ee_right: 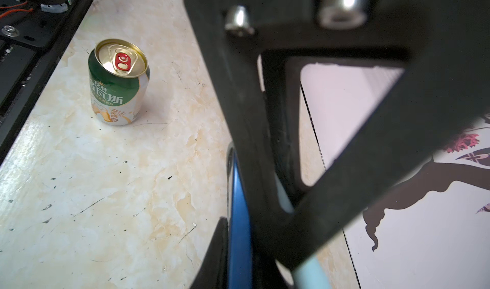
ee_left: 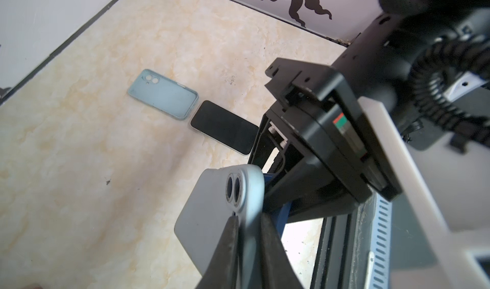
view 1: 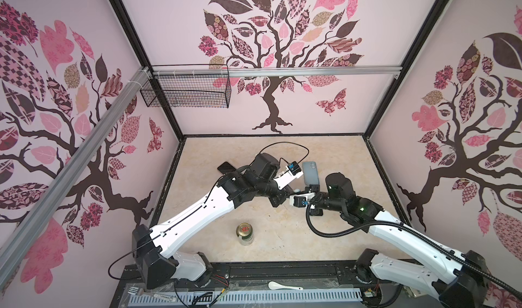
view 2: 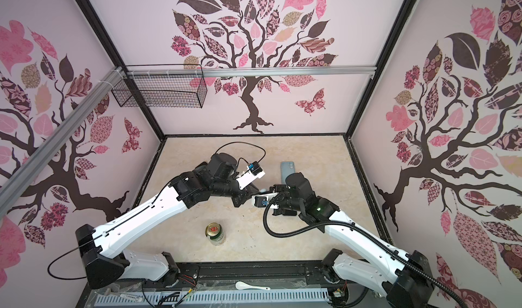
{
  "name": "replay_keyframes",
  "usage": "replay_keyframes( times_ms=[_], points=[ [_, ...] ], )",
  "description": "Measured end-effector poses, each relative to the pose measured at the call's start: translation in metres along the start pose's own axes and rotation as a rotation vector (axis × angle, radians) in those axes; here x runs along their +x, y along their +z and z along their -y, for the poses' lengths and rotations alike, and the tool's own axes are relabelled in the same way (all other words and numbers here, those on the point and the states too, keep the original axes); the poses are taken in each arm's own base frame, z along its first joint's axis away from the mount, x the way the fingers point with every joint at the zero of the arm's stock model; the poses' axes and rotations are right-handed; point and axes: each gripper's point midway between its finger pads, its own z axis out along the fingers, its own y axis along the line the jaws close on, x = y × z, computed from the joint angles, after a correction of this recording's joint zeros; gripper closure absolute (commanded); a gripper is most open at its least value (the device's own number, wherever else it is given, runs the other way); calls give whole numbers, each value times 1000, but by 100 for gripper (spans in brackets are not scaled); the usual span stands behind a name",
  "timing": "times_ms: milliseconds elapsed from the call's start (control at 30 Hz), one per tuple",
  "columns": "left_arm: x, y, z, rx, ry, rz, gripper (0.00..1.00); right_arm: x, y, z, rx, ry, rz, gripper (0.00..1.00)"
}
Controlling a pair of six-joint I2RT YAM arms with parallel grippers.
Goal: Take the phone out of the phone case
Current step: Remove the phone case from the phone, then place the phone case at the center of the table.
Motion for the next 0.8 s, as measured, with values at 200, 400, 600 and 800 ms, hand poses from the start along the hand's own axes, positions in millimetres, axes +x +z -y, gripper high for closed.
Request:
replay_keyframes(
  times_ms=[200,400,600,800],
  points=[
    [13,-2,-21,-84,-9,-52,100,-8,1,-7,-30,-5,36,100],
    [16,-2,-26,-118,-26,-68,100,-9,1,-7,-33,-6,42,100],
    [21,-4,-47,-214,-77,-87,100,-12,-2,-5,-21,34,54,100],
    [27,-27,-98,-327,-264,-40,100,-7,-6,-8,0,219,48,100]
  ],
)
